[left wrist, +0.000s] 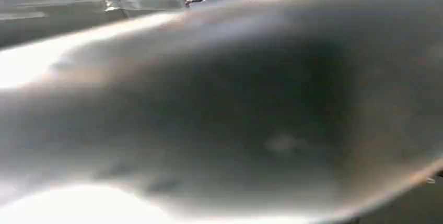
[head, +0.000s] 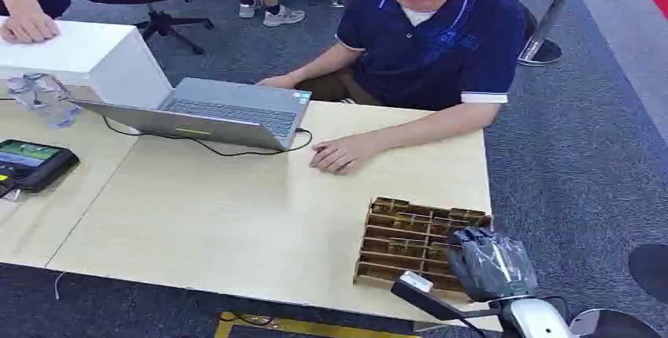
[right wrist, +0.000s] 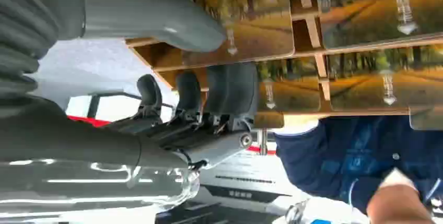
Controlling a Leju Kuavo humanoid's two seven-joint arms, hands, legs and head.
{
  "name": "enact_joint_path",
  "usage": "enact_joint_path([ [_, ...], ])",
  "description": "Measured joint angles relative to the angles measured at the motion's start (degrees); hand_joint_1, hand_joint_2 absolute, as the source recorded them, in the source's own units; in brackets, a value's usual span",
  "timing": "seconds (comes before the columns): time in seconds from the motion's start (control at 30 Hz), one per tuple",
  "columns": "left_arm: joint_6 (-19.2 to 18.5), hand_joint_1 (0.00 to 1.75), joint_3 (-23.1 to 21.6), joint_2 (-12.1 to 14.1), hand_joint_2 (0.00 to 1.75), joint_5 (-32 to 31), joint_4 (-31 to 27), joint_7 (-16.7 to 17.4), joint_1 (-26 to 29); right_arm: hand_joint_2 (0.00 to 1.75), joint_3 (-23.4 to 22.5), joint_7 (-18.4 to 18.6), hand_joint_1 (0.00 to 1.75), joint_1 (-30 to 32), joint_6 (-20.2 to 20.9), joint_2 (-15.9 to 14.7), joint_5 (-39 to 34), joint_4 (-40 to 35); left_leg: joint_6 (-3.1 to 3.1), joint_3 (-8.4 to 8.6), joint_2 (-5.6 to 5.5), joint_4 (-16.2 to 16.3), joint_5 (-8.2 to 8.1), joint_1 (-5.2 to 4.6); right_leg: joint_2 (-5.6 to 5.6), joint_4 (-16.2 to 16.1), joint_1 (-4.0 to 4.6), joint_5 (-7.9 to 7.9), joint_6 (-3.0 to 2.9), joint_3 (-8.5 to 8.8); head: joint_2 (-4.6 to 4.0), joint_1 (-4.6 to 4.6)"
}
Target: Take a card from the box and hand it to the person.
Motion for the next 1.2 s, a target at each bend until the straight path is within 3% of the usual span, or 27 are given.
enact_joint_path([
  [0.4,0.0,0.0,0.0,0.0,0.0,0.0,0.0,0.0,0.0,1.75,0.0,0.0,1.08,-0.3,0.0,0.2,-0.2,0.6,0.0,-0.01,0.0,0.0,0.0,0.0,0.0,0.0,0.0,0.0,0.0,0.01,0.0,0.0],
  [0.47,0.0,0.0,0.0,0.0,0.0,0.0,0.0,0.1,0.0,1.75,0.0,0.0,1.24,-0.3,0.0,0.2,-0.2,0.7,0.0,-0.01,0.0,0.0,0.0,0.0,0.0,0.0,0.0,0.0,0.0,0.02,0.0,0.0],
  [0.5,0.0,0.0,0.0,0.0,0.0,0.0,0.0,0.1,0.0,1.75,0.0,0.0,1.57,-0.3,0.0,0.2,-0.2,0.8,0.0,-0.01,0.0,0.0,0.0,0.0,0.01,0.0,0.0,0.0,0.0,0.02,0.0,0.0],
  [0.57,0.0,0.0,0.0,0.0,0.0,0.0,0.0,0.0,0.0,1.75,0.0,0.0,1.59,-0.3,0.0,0.4,-0.2,0.9,0.0,0.0,0.0,0.0,0.0,0.0,0.01,0.0,0.0,0.0,0.0,0.02,0.0,0.0],
  [0.63,0.0,0.0,0.0,0.0,0.0,0.0,0.0,0.1,0.0,1.75,0.0,0.0,1.75,-0.4,0.0,0.4,-0.2,1.0,0.0,0.0,0.0,0.0,0.0,0.0,0.01,0.0,0.0,0.0,0.0,0.02,0.0,0.0],
  [1.0,0.2,0.0,0.0,0.0,0.0,-0.9,0.0,-0.5,0.0,1.75,0.0,0.1,1.75,-0.4,0.0,0.5,-0.2,1.2,0.0,0.02,0.0,0.0,0.0,0.0,0.01,0.0,0.0,0.0,0.0,0.04,0.0,0.0],
  [1.03,0.2,0.0,0.0,0.0,1.75,-1.3,0.0,-1.1,0.0,1.75,0.0,0.2,1.75,-0.4,0.0,0.5,-0.2,1.2,0.0,0.04,0.0,0.0,0.0,0.0,0.01,0.0,0.0,0.0,0.0,0.04,0.0,0.0],
  [1.2,1.7,0.0,-0.1,0.0,1.75,-3.0,0.0,-3.3,0.0,1.75,0.0,0.4,1.75,-0.2,-0.4,0.5,-0.2,1.2,0.0,0.05,0.0,0.0,0.0,0.0,0.01,0.0,0.0,0.0,0.0,0.04,0.0,0.0],
])
